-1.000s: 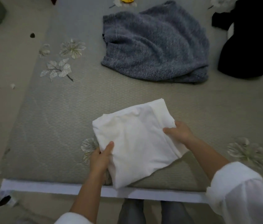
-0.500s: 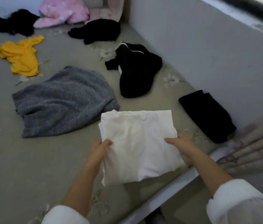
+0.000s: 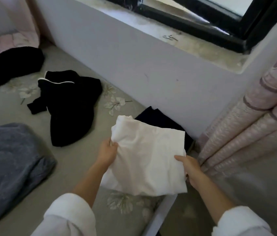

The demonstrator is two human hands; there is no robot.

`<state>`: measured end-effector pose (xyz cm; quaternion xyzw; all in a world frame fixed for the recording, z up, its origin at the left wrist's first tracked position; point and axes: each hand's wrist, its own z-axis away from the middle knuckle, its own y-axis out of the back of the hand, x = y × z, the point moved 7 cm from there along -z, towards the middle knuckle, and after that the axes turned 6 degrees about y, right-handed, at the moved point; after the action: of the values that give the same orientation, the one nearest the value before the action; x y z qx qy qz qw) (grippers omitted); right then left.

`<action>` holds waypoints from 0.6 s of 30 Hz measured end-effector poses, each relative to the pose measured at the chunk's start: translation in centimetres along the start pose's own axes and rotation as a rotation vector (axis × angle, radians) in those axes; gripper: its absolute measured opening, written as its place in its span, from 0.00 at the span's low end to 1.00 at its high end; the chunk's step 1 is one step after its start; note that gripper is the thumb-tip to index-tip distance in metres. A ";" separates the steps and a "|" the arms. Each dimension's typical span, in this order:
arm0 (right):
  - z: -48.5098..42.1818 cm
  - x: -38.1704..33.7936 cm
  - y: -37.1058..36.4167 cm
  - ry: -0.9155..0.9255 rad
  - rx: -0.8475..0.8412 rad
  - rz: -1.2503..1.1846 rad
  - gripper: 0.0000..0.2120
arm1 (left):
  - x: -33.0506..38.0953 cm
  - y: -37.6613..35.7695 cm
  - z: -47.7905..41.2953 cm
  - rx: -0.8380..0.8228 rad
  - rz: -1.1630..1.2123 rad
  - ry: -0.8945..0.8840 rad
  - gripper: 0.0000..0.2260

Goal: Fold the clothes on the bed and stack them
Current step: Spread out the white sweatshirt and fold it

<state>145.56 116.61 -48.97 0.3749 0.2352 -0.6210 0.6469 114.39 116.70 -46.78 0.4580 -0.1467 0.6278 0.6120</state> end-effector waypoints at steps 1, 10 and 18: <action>-1.5 -0.2 0.7 -0.021 0.028 -0.032 0.07 | 1.6 -1.6 -1.3 -0.005 -0.031 -0.024 0.06; -10.8 0.5 3.6 -0.190 0.149 -0.237 0.02 | 12.2 -11.2 -12.5 -0.103 -0.296 -0.188 0.07; -16.1 1.8 3.8 -0.124 0.262 0.061 0.21 | 11.3 -16.0 -18.8 0.009 -0.517 -0.286 0.24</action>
<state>152.11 127.84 -59.39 0.4241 0.1002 -0.6483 0.6243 123.30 141.14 -54.38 0.5668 -0.1072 0.3808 0.7227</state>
